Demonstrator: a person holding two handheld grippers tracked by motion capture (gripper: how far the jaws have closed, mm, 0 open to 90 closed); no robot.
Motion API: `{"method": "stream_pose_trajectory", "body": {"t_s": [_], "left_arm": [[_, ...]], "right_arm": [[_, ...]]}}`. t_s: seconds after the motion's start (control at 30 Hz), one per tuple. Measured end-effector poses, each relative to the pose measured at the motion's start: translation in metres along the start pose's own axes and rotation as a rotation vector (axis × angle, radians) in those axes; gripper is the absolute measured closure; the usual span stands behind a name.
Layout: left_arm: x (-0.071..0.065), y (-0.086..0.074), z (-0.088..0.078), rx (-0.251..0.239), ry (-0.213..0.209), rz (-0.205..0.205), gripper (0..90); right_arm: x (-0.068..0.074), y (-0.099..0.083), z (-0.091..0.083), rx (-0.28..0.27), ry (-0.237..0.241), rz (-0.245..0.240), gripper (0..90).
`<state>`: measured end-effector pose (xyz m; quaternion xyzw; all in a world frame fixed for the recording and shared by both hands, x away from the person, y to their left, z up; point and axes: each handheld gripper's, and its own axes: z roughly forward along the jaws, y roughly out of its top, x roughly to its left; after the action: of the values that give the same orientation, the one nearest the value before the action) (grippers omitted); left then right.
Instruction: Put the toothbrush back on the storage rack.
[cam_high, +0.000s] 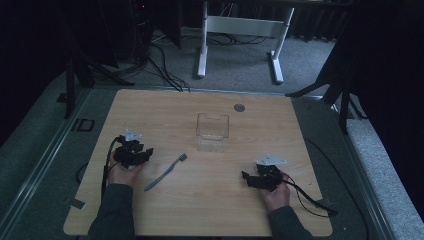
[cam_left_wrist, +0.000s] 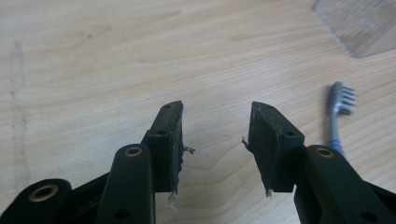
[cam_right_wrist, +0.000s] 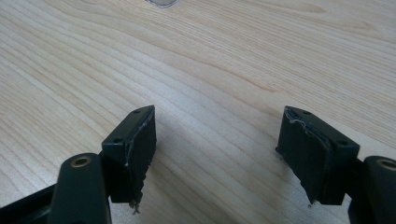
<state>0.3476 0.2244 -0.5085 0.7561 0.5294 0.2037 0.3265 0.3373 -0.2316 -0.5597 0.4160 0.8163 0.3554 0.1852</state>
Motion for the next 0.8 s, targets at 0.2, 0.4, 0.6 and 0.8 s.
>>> {"method": "stream_pose_trajectory", "body": {"t_s": [0.2,0.4,0.6,0.8], "left_arm": [[-0.006,0.008,-0.013,-0.020,-0.027,0.034,54.4],[-0.019,0.020,-0.026,-0.022,-0.053,0.092,54.1],[-0.028,0.029,-0.037,-0.034,-0.086,0.117,54.1],[-0.033,0.034,-0.041,-0.033,-0.106,0.127,53.6]], "right_arm": [[0.000,0.000,0.000,-0.001,0.001,0.002,27.6],[0.000,0.000,0.000,-0.001,0.000,0.000,27.6],[0.000,0.000,0.000,-0.001,0.000,0.003,27.4],[0.000,0.000,0.000,-0.001,0.003,0.001,27.3]]}}
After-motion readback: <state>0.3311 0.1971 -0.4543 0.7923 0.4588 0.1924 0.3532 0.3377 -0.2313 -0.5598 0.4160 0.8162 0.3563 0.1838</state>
